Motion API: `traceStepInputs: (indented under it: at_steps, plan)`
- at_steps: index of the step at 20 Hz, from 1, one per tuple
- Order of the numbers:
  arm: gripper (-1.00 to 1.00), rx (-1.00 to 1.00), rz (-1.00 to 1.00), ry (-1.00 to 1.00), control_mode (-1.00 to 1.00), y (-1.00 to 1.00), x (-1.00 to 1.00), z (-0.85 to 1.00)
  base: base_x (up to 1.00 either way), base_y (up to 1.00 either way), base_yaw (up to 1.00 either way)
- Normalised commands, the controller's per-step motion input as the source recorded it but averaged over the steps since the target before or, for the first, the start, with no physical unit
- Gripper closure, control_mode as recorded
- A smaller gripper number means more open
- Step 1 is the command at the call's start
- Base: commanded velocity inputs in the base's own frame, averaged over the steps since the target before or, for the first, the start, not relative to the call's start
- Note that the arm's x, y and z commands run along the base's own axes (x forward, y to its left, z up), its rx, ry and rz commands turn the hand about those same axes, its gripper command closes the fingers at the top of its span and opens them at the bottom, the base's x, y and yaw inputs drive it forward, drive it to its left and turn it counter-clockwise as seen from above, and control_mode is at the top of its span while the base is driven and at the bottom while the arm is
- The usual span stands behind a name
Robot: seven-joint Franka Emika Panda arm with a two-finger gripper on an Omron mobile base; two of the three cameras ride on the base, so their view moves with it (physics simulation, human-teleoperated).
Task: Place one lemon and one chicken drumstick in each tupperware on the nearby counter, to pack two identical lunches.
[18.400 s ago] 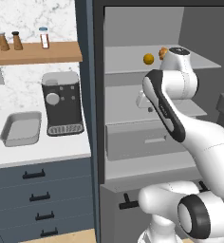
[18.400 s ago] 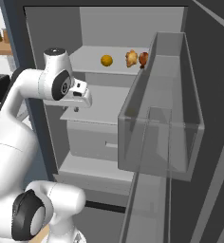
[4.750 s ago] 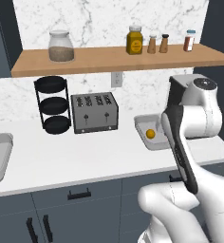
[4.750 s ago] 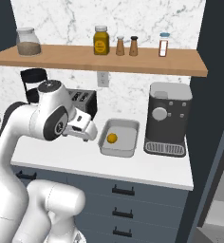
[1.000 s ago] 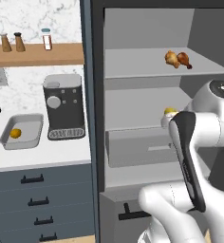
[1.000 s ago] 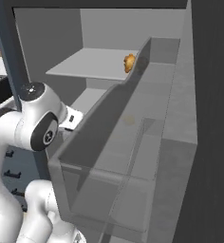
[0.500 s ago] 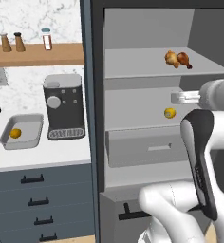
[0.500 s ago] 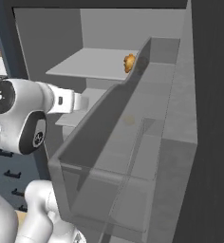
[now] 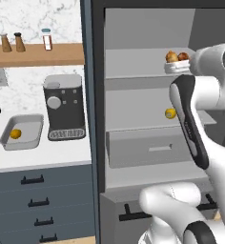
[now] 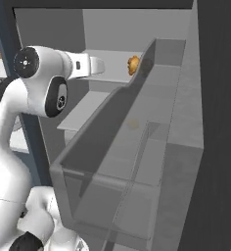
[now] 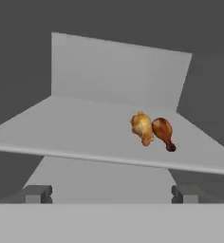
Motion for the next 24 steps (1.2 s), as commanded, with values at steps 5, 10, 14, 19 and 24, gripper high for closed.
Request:
traceStepInputs:
  at_steps: [5,10,14,19,24]
  plan:
    - [-1.00,-0.07,0.00,0.36,-1.00,-0.13,0.48,0.19,0.00,0.00,0.00]
    - [-1.00,0.00,0.00,0.16,-1.00,-0.39,0.28,-0.11,0.00,0.00,0.00]
    - [-1.00,-0.01,0.00,0.12,-1.00,-0.39,0.57,-0.74,0.00,0.00,0.00]
    - [-1.00,0.00,-0.01,0.13,-1.00,-0.33,0.62,-0.35,0.00,0.00,0.00]
    - [-1.00,0.08,-0.09,0.02,-1.00,-0.21,0.64,0.00,0.00,0.00,0.00]
